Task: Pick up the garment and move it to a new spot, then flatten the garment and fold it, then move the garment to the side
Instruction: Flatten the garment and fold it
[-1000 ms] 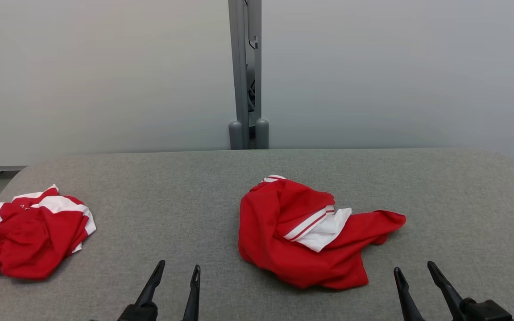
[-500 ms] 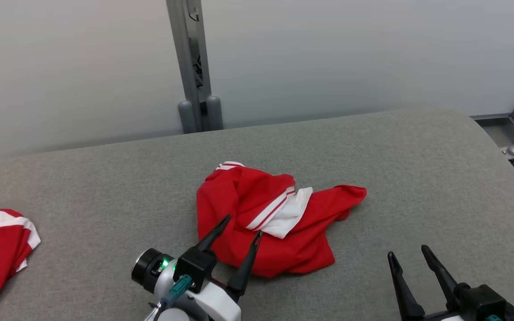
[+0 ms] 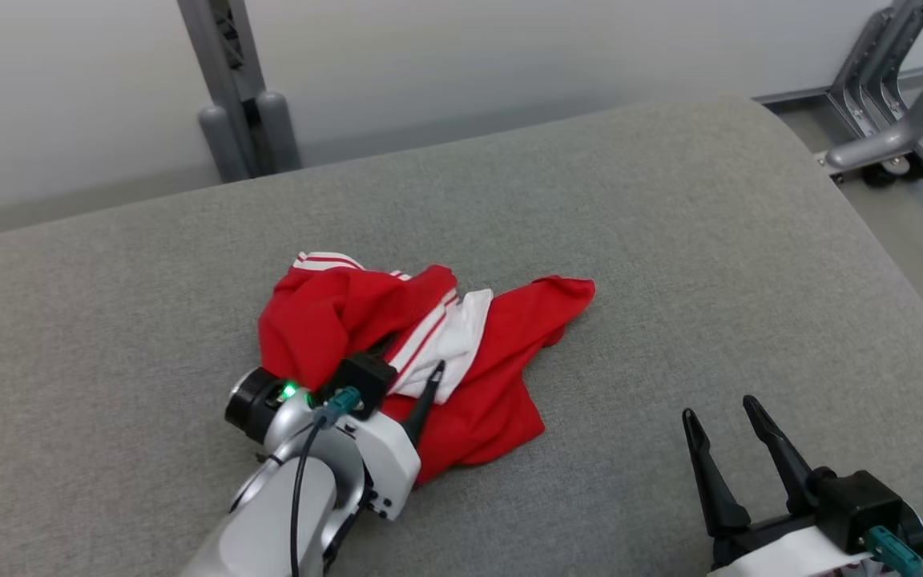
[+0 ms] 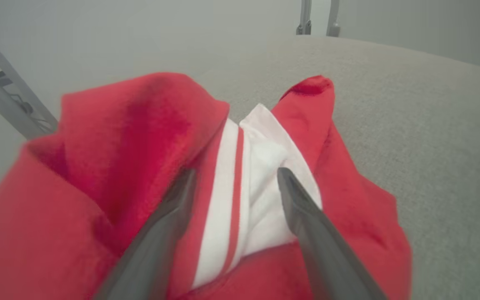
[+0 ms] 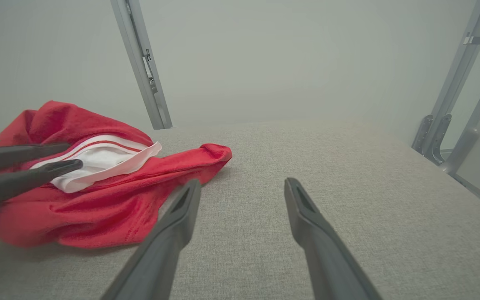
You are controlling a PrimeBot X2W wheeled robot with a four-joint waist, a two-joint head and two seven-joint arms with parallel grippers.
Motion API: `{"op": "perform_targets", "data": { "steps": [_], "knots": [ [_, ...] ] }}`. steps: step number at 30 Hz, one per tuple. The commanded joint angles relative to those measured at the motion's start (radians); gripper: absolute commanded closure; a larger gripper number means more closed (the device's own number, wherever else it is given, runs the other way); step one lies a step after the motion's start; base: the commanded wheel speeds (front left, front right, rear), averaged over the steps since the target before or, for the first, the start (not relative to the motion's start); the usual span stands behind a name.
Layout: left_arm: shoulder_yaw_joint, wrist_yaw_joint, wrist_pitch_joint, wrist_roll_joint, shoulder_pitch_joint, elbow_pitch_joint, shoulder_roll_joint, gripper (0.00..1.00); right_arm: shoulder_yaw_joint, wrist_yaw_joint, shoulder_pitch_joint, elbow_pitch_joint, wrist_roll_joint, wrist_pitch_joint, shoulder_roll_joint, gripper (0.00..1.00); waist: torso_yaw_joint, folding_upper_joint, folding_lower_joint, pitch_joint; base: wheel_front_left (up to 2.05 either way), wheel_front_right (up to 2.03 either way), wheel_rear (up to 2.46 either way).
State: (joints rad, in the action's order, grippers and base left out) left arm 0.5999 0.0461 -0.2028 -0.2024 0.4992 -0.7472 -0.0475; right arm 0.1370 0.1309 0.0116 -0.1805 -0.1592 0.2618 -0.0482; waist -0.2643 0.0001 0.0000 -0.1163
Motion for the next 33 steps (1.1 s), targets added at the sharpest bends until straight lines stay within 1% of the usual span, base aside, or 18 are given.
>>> {"op": "perform_targets", "data": {
  "steps": [1, 4, 6, 7, 8, 9, 15, 20, 22, 26, 28, 33],
  "knots": [
    [0.001, -0.012, 0.017, -0.014, 0.031, -0.032, -0.006, 0.0, 0.0, 0.0, -0.017, 0.001, -0.007, 0.006, -0.004, 0.0, -0.027, -0.0001, 0.0, -0.033, 0.0, 0.0, 0.0],
    [0.017, -0.019, 0.055, -0.029, 0.071, -0.094, -0.004, 0.0, 0.002, 0.0, -0.033, 0.003, -0.011, 0.006, -0.004, 0.0, -0.037, -0.0001, 0.0, -0.053, 0.0, 0.0, 0.0],
    [0.037, -0.014, 0.08, -0.043, 0.1, -0.135, -0.005, 0.0, 0.002, 0.0, -0.042, 0.004, -0.015, 0.006, -0.004, 0.0, -0.039, -0.0001, 0.0, -0.062, 0.0, 0.0, 0.0],
    [0.044, -0.015, 0.082, -0.048, 0.108, -0.142, -0.005, 0.28, 0.002, 0.0, -0.044, 0.004, -0.017, 0.006, -0.004, 0.0, -0.038, -0.0001, 0.0, -0.063, 0.0, 0.0, 0.0],
    [0.048, -0.018, 0.08, -0.052, 0.114, -0.148, -0.005, 0.68, 0.002, 0.0, -0.046, 0.005, -0.017, 0.006, -0.004, 0.0, -0.038, -0.0001, 0.0, -0.063, 0.0, 0.0, 0.0],
    [0.053, -0.022, 0.075, -0.058, 0.121, -0.153, -0.005, 1.0, 0.002, 0.0, -0.046, 0.004, -0.018, 0.006, -0.004, 0.0, -0.037, -0.0001, 0.0, -0.061, 0.0, 0.0, 0.0],
    [0.08, -0.021, 0.037, -0.106, 0.137, -0.128, -0.004, 1.0, 0.005, 0.0, -0.038, -0.004, -0.018, 0.006, -0.004, 0.0, -0.03, -0.0001, 0.0, -0.038, 0.0, 0.0, 0.0],
    [0.093, -0.002, 0.016, -0.231, 0.162, -0.044, -0.005, 1.0, 0.015, 0.0, -0.032, -0.013, -0.022, 0.006, -0.004, 0.0, -0.033, -0.0001, 0.0, -0.005, 0.0, 0.0, 0.0],
    [0.102, -0.001, 0.006, -0.282, 0.183, -0.006, -0.004, 1.0, 0.02, 0.0, -0.029, -0.016, -0.022, 0.006, -0.004, 0.0, -0.038, -0.0001, 0.0, 0.008, 0.0, 0.0, 0.0],
    [0.126, 0.022, -0.015, -0.414, 0.24, 0.074, -0.005, 1.0, 0.04, 0.0, -0.026, -0.03, -0.02, 0.006, -0.005, 0.0, -0.064, -0.0001, 0.0, 0.044, 0.0, 0.0, 0.0],
    [0.143, 0.02, -0.028, -0.47, 0.284, 0.109, -0.003, 1.0, 0.049, 0.0, -0.024, -0.036, -0.017, 0.006, -0.004, 0.0, -0.082, -0.0001, 0.0, 0.058, 0.0, 0.0, 0.0],
    [0.194, -0.004, -0.056, -0.59, 0.396, 0.172, -0.004, 1.0, 0.063, 0.0, -0.019, -0.047, -0.007, 0.006, -0.004, 0.0, -0.129, -0.0001, 0.0, 0.088, 0.0, 0.0, 0.0]
  ]
}}
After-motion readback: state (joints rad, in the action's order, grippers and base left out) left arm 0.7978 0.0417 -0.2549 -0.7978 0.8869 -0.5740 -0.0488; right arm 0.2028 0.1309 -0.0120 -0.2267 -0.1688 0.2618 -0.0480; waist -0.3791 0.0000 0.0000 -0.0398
